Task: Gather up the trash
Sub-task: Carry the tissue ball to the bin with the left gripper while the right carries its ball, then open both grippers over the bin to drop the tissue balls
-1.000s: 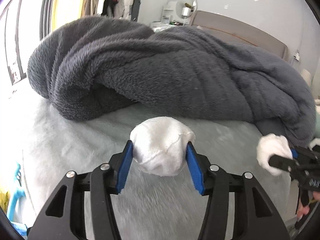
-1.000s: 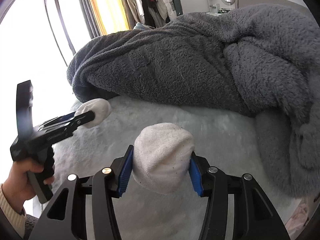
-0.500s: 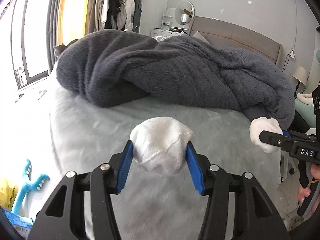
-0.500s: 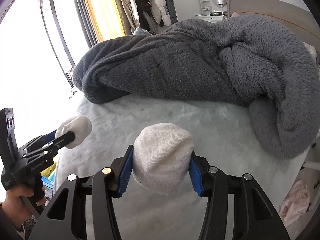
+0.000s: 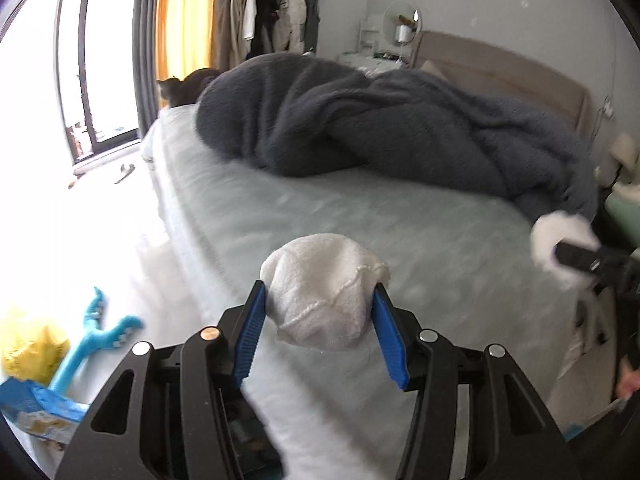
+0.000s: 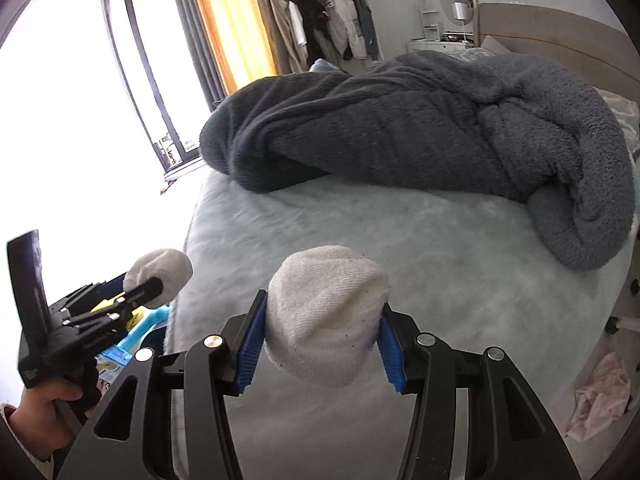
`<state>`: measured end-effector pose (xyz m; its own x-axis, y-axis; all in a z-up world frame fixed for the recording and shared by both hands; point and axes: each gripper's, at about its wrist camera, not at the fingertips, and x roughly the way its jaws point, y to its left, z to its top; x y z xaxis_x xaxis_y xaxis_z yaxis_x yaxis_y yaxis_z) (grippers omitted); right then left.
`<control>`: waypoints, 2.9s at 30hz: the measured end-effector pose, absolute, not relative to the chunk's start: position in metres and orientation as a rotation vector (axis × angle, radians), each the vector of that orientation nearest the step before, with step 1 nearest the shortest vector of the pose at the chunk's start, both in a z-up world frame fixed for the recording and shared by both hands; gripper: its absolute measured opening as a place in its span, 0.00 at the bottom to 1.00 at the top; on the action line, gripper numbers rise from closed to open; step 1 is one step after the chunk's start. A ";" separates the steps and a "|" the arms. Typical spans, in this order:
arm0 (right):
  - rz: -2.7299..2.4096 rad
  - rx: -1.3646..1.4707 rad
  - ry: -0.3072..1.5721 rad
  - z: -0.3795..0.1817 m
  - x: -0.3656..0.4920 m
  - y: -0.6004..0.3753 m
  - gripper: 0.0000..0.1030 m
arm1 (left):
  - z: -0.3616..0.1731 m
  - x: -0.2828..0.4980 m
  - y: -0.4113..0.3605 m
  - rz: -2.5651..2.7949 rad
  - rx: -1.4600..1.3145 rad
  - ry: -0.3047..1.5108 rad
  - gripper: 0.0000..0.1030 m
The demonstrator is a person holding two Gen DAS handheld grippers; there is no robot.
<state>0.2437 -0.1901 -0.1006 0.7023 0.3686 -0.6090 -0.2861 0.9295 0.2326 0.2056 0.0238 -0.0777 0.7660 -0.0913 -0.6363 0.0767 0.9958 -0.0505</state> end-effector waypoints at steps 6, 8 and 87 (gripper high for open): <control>0.417 0.133 0.692 -0.094 0.231 -0.161 0.50 | -0.092 0.197 0.054 -0.044 -0.013 0.753 0.54; 0.435 0.119 0.691 -0.093 0.227 -0.147 0.50 | -0.099 0.196 0.066 -0.019 -0.012 0.787 0.54; 0.699 -0.331 1.114 -0.269 0.224 0.158 0.78 | -0.027 0.076 0.243 0.222 -0.236 0.481 0.97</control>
